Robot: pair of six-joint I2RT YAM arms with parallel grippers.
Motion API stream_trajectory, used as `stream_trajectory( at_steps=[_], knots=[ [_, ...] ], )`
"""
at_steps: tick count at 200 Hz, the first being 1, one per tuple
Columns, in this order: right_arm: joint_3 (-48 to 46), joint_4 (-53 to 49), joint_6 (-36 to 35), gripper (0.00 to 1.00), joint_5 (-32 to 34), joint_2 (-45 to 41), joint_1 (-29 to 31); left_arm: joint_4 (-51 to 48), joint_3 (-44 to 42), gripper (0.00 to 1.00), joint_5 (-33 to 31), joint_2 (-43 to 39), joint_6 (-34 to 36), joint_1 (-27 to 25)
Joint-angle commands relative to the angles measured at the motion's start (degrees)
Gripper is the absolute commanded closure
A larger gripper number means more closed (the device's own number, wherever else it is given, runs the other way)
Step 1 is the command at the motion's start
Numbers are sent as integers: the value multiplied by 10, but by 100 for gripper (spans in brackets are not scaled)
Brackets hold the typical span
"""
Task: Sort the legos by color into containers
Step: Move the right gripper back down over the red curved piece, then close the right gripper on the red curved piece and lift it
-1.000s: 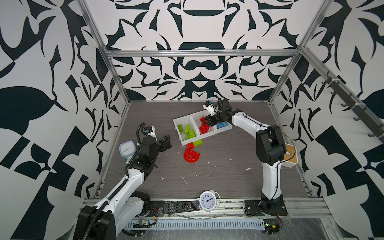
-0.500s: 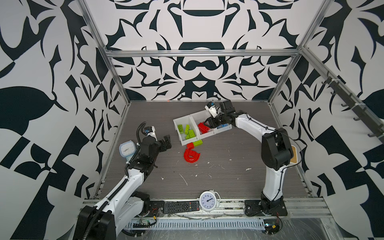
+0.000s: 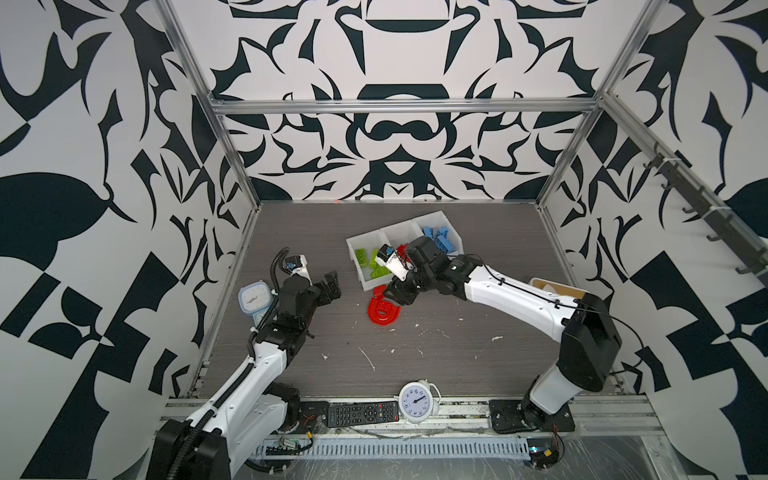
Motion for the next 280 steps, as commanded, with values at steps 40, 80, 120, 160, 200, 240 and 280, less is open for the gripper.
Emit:
stream_trajectory(
  at_steps=[40, 80, 120, 160, 200, 240, 280],
  knots=[
    [35, -32, 20, 44, 5, 82, 40, 2, -22, 0, 2, -27, -32, 39],
    [66, -39, 14, 44, -7, 131, 51, 8, -22, 0, 22, -23, -36, 46],
    [81, -42, 10, 44, -10, 160, 53, 4, -17, 0, 28, -17, -36, 46],
    [83, -45, 10, 45, -14, 167, 57, 3, -18, 0, 28, -22, -35, 46],
    [83, -52, 9, 46, -12, 168, 60, 4, -15, 0, 30, -13, -35, 46],
    [89, -68, 2, 47, -4, 179, 63, 1, -15, 0, 31, -16, -33, 47],
    [95, -79, -4, 49, 23, 193, 67, 3, -16, 0, 30, -17, -33, 46]
  ],
)
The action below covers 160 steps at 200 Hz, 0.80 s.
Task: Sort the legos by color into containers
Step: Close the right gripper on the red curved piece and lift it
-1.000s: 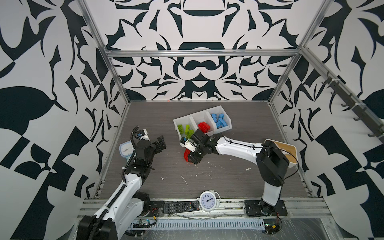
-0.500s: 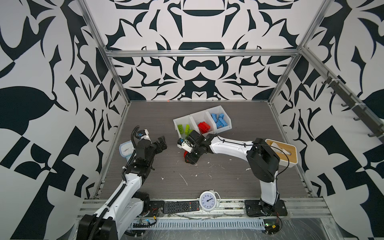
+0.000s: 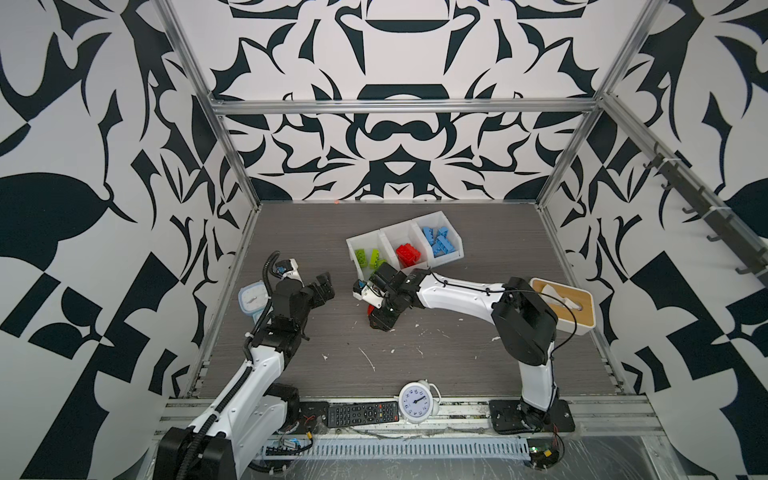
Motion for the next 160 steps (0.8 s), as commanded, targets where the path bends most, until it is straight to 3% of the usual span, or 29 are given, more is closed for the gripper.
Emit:
stream_trajectory(
  at_steps=[1, 105, 160],
  knots=[
    [24, -22, -9, 49, 22, 10, 7, 3, 3, 0, 3, -4, -4, 2],
    [45, -48, -24, 54, 124, 53, 36, 0, 4, 0, 0, -6, -3, 3],
    [28, -27, -21, 66, 136, 33, 42, 1, 4, 0, 0, -6, -3, 3]
  ],
)
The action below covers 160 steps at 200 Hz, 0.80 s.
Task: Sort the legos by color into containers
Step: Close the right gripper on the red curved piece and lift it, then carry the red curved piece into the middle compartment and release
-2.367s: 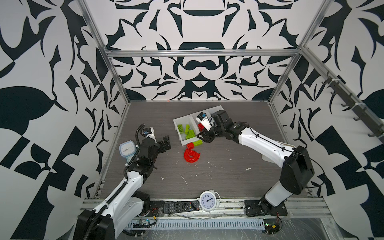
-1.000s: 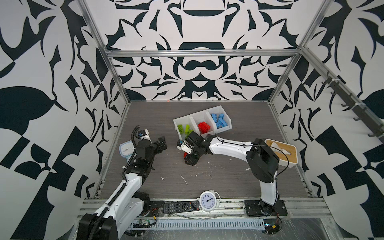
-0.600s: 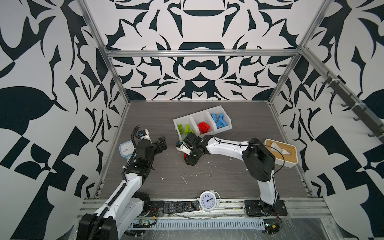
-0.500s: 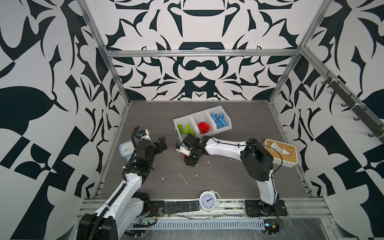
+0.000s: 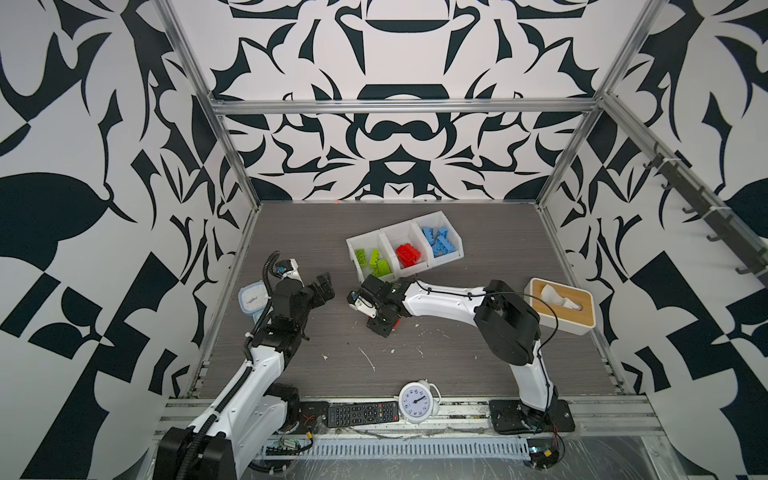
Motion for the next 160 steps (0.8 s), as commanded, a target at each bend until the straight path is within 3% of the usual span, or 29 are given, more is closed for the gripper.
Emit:
stream_trajectory(
  at_steps=[1, 96, 160],
  knots=[
    [-5, 6, 0, 66, 17, -18, 2, 1, 4, 0, -1, -6, -3, 3],
    [-14, 26, 17, 77, -8, -84, -1, 2, 5, 0, 4, -2, -3, 3],
    [0, 17, 27, 78, -55, -154, -71, 3, 7, 0, 6, 2, -3, 3]
  ],
)
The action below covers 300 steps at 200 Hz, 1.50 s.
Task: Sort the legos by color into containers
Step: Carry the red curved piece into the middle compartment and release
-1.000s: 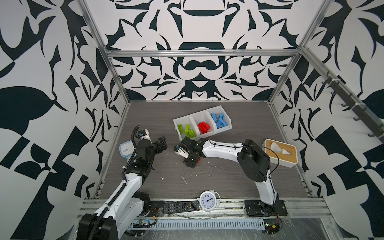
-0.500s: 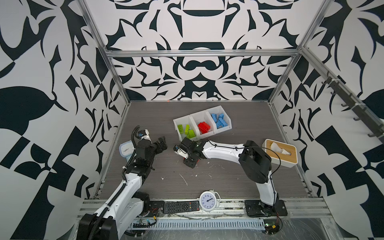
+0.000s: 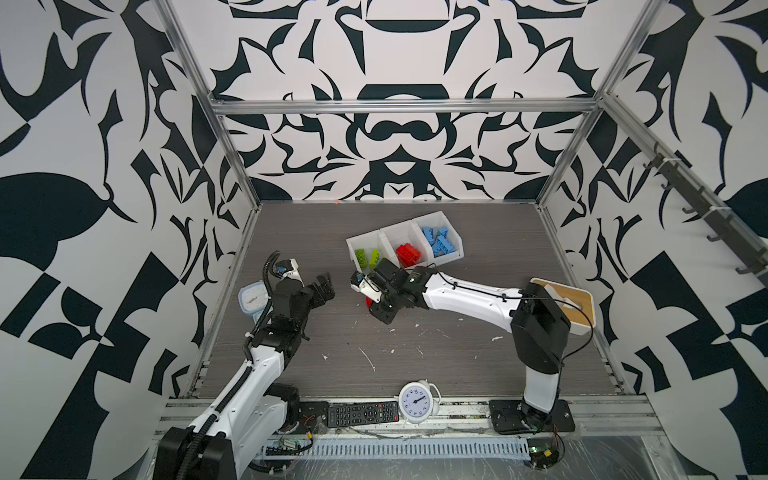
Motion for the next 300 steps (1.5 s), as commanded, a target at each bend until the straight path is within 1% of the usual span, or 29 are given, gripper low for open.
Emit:
stream_trajectory(
  at_steps=[1, 22, 53, 82, 105, 136, 161, 198, 220, 251, 258, 268, 283, 300],
  knots=[
    [14, -2, 7, 78, -17, -38, -34, 3, 6, 0, 4, 2, -4, 3],
    [18, 0, 2, 78, -38, -57, -73, 3, 6, 0, 5, 3, -3, 3],
    [49, -17, -24, 77, -41, -61, -126, 4, 8, 0, 9, 7, -3, 3],
    [86, -15, -31, 77, -77, -38, -178, 4, 9, 0, 11, 10, -3, 3],
    [136, -20, -42, 76, -100, 0, -205, 4, 9, 0, 12, 10, -3, 3],
    [208, -34, -53, 77, -121, 64, -224, 3, 9, 0, 14, 8, -1, 3],
    [242, -31, -48, 77, -136, 100, -236, 3, 9, 0, 14, 6, -1, 3],
    [273, -38, -49, 76, -155, 137, -248, 3, 9, 0, 16, 8, -2, 3],
    [289, -58, -49, 76, -157, 155, -249, 3, 10, 0, 16, 9, -2, 3],
    [283, -54, -47, 75, -146, 158, -252, 2, 10, 0, 15, 6, -1, 3],
    [284, -55, -46, 73, -141, 158, -253, 3, 10, 0, 16, 7, -1, 3],
    [286, -56, -47, 69, -136, 159, -253, 3, 10, 0, 16, 7, -1, 3],
    [287, -57, -46, 55, -135, 159, -254, 3, 11, 0, 17, 9, -1, 3],
    [287, -58, -44, 47, -135, 155, -253, 4, 11, 0, 18, 8, 0, 3]
  ],
)
